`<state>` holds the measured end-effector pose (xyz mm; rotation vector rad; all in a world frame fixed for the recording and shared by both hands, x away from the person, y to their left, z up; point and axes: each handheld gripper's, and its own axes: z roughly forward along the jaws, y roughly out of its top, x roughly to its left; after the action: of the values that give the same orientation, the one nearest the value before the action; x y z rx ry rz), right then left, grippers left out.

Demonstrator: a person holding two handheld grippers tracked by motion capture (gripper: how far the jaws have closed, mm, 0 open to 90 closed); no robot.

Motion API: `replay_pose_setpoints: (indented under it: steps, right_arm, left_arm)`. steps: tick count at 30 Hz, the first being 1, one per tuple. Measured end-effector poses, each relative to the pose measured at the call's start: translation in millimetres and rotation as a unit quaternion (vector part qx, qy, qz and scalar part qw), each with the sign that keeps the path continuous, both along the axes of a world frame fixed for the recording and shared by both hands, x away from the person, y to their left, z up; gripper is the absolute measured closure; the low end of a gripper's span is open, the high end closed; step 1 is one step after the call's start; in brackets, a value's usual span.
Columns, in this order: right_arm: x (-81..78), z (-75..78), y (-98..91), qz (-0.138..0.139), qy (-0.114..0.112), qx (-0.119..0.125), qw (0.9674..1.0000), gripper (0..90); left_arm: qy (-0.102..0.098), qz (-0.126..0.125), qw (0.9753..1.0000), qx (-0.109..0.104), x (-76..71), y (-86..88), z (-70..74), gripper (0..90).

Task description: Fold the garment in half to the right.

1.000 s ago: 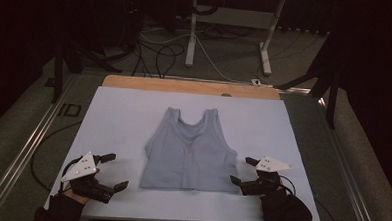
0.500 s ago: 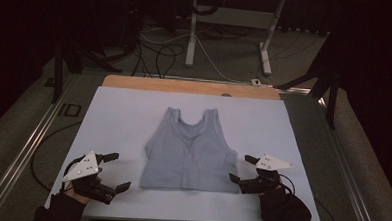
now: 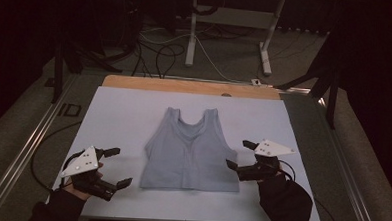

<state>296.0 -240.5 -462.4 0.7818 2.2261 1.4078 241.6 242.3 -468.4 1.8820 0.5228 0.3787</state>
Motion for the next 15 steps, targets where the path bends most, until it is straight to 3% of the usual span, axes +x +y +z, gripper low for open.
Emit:
replay_pose_setpoints:
  steps: [7,15]
  right_arm:
    - [17.0,18.3,16.4,0.017,-0.02,-0.005,0.9996,8.9]
    - [35.8,28.3,36.0,0.035,-0.035,-0.01,0.9987,8.9]
  left_arm:
    - [0.004,-0.005,1.0,0.004,1.8,-6.4,5.3,0.2]
    - [0.007,-0.007,0.9999,0.01,1.9,-12.4,10.4,0.2]
